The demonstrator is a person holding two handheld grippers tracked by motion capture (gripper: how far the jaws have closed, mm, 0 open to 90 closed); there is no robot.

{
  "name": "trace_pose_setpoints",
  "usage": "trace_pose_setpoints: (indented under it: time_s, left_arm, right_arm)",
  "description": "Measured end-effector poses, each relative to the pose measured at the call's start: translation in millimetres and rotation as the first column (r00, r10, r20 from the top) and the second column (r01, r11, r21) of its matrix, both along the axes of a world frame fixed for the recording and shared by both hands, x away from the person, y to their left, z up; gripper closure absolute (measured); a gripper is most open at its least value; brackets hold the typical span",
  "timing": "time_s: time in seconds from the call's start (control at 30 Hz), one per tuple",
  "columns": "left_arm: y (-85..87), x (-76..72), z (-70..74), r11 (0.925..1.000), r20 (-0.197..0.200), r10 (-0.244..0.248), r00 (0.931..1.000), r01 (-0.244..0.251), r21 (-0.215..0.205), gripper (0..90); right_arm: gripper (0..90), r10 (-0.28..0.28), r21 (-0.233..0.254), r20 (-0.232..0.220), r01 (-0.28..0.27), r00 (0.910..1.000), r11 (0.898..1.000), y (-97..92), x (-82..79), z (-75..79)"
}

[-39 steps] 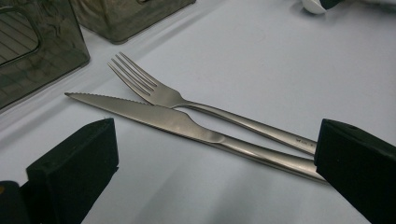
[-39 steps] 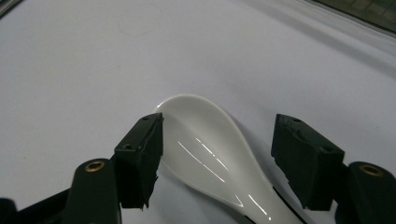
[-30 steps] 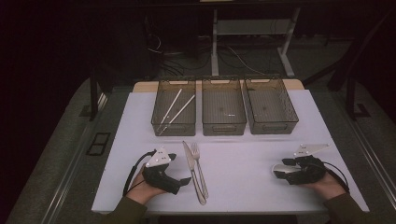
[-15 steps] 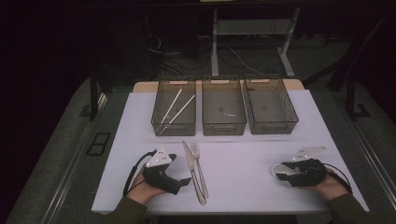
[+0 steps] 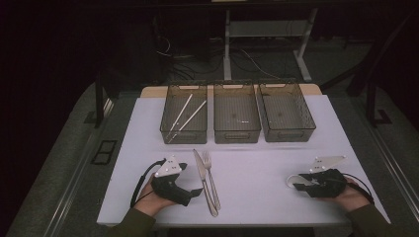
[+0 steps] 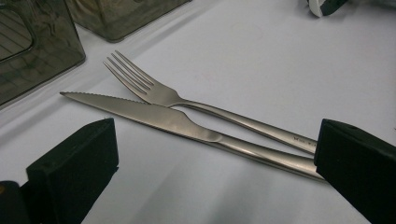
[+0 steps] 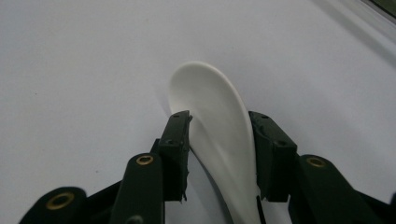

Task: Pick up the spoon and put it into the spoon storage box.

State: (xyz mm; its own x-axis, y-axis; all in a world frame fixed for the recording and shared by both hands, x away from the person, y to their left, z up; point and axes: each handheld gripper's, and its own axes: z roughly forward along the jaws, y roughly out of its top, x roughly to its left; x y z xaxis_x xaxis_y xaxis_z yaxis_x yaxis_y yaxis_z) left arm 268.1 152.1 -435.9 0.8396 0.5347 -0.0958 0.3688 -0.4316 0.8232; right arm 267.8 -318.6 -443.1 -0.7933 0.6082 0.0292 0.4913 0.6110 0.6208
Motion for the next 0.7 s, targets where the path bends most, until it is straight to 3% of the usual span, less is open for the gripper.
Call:
trace_pose_setpoints:
  time_s: [0.23, 0.47, 0.7]
  left_arm:
    - [-0.1, -0.1, 0.0, 1.0, -0.001, -0.003, 1.0, 0.003, -0.002, 0.0]
    - [-0.3, -0.2, 0.1, 1.0, 0.004, -0.007, 1.0, 0.007, -0.003, 0.0]
    - [-0.3, -0.8, 0.1, 0.9999, 0.013, -0.016, 0.9998, 0.016, 0.004, 0.0]
  right_arm:
    - [75.5, 0.017, 0.018, -0.01, -0.017, 0.9998, 1.0, -1.9, -0.3, 3.5]
    - [79.1, 0.032, 0.024, -0.021, -0.031, 0.9993, 0.999, -1.7, -0.2, 4.5]
    - [80.0, 0.025, 0.014, -0.003, -0.025, 0.9997, 1.0, -1.3, 1.0, 7.4]
